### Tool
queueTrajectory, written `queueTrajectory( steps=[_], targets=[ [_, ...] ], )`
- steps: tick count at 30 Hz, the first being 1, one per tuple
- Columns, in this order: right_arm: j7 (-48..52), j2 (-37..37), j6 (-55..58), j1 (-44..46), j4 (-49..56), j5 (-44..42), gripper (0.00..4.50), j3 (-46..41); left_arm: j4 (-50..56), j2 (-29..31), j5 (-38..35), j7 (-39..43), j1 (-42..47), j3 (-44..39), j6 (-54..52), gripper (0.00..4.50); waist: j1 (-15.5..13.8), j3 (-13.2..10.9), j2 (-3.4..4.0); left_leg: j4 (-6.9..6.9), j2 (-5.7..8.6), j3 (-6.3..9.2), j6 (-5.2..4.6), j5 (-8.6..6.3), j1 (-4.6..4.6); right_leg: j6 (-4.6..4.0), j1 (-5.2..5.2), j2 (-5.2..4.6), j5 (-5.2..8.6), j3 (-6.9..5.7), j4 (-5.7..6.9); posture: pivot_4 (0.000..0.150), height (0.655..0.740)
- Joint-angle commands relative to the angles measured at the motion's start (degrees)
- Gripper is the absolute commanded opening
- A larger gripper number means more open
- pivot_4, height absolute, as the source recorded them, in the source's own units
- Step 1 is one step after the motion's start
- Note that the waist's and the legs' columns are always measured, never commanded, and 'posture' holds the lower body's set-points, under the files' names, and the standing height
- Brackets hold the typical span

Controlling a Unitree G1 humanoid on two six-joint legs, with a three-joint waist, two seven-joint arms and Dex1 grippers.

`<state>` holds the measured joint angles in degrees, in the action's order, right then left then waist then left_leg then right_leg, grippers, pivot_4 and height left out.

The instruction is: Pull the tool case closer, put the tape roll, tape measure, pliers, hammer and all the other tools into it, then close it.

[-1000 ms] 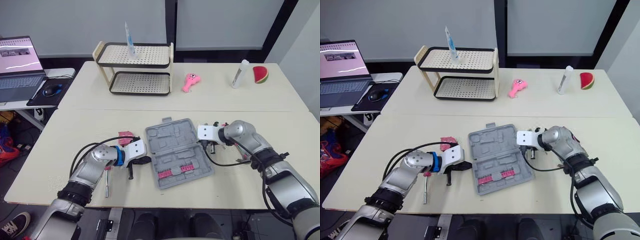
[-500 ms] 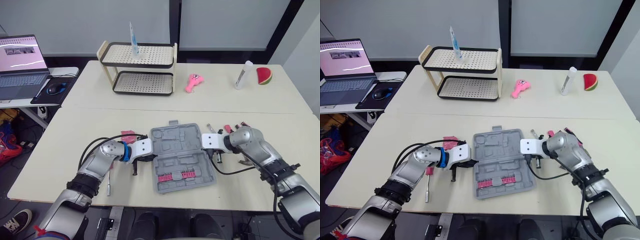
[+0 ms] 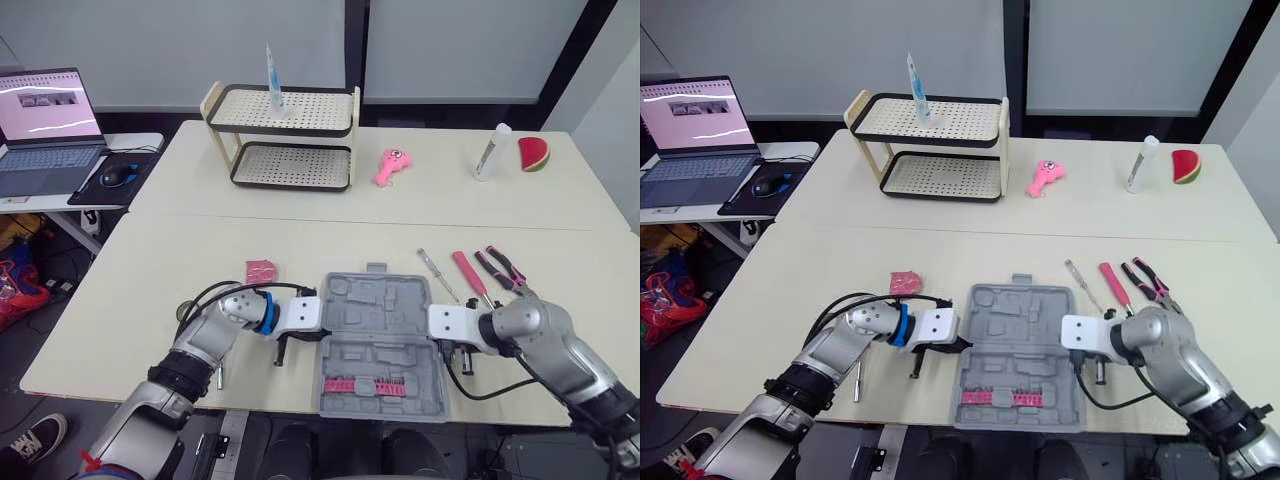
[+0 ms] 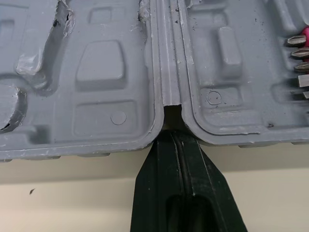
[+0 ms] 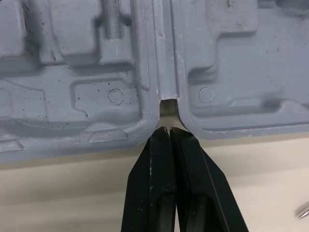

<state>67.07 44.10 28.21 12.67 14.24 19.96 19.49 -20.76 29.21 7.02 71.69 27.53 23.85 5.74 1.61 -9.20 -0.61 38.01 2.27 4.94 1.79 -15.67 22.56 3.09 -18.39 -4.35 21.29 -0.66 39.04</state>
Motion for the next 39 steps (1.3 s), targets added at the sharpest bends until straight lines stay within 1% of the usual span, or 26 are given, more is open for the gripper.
queueTrajectory(
  steps=[1, 8, 13, 18, 27, 33, 37, 39],
  targets=[
    [-1.1, -0.6, 1.3, -1.0, 6.4, -1.4, 0.02, -0.1, 3.5, -2.7, -1.1, 0.8, -0.7, 2.4, 1.5, 0.00, 0.0, 0.0, 0.00, 0.00, 0.00, 0.00, 0.00, 0.00, 0.00, 0.00, 0.00, 0.00, 0.00, 0.00, 0.00, 0.150, 0.7400],
    [-0.8, 3.2, 4.0, -5.6, 11.2, -2.9, 0.02, -1.4, 6.5, -2.5, -0.7, 3.2, -3.0, 5.0, 2.2, 0.00, -0.1, 0.0, -0.02, 0.00, 0.01, 0.02, 0.00, 0.00, 0.00, 0.00, 0.05, 0.00, 0.00, -0.01, -0.03, 0.150, 0.7400],
    [-0.6, 3.8, 6.3, -7.9, 14.1, -4.4, 0.02, -1.4, 7.1, -2.8, -0.6, 3.4, -3.6, 5.7, 1.8, 0.00, -0.1, 0.0, -0.01, -0.01, 0.00, 0.04, -0.02, -0.01, -0.04, 0.00, 0.09, 0.00, 0.00, -0.01, -0.04, 0.150, 0.7400],
    [-1.6, 4.0, 6.9, -9.2, 14.6, -4.4, 0.02, -1.2, 6.1, -3.0, 0.1, 3.1, -3.3, 5.9, 2.4, 0.00, -0.1, 0.0, -0.02, -0.01, 0.01, 0.04, -0.02, -0.01, -0.05, 0.00, 0.11, 0.00, 0.00, -0.02, -0.05, 0.150, 0.7400],
    [-3.3, 5.5, 3.4, -8.3, 10.9, -3.5, 0.02, -0.7, 4.5, -1.6, 1.0, 3.2, -3.4, 5.6, 3.1, 0.00, -0.1, 0.0, -0.03, -0.01, 0.01, 0.05, -0.03, -0.01, -0.08, 0.00, 0.14, 0.00, 0.00, -0.03, -0.05, 0.150, 0.7400],
    [-3.5, 8.1, 1.3, -8.4, 7.7, -3.7, 0.02, -2.1, 0.3, 0.7, 1.5, 1.9, -1.3, 3.4, 5.6, 0.00, -0.1, 0.0, -0.04, -0.01, 0.01, 0.05, -0.03, -0.01, -0.10, 0.00, 0.16, 0.00, 0.00, -0.04, -0.05, 0.150, 0.7400],
    [-4.4, 10.0, -1.5, -8.4, 4.5, -4.4, 0.02, -4.1, 1.6, 3.2, 0.2, 1.8, -1.7, 1.3, 5.1, 0.00, -0.1, 0.0, -0.05, -0.01, 0.01, 0.05, -0.03, -0.01, -0.11, 0.00, 0.16, 0.01, 0.00, -0.04, -0.04, 0.150, 0.7400],
    [-4.4, 11.0, -3.0, -9.3, 3.3, -6.1, 0.02, -6.3, 2.9, 5.1, -1.0, 1.6, -2.3, -0.2, 4.8, 0.00, 0.1, 0.0, -0.06, -0.01, -0.01, 0.05, -0.03, -0.01, -0.11, 0.00, 0.15, 0.02, 0.00, -0.03, -0.04, 0.150, 0.7400]
  ],
)
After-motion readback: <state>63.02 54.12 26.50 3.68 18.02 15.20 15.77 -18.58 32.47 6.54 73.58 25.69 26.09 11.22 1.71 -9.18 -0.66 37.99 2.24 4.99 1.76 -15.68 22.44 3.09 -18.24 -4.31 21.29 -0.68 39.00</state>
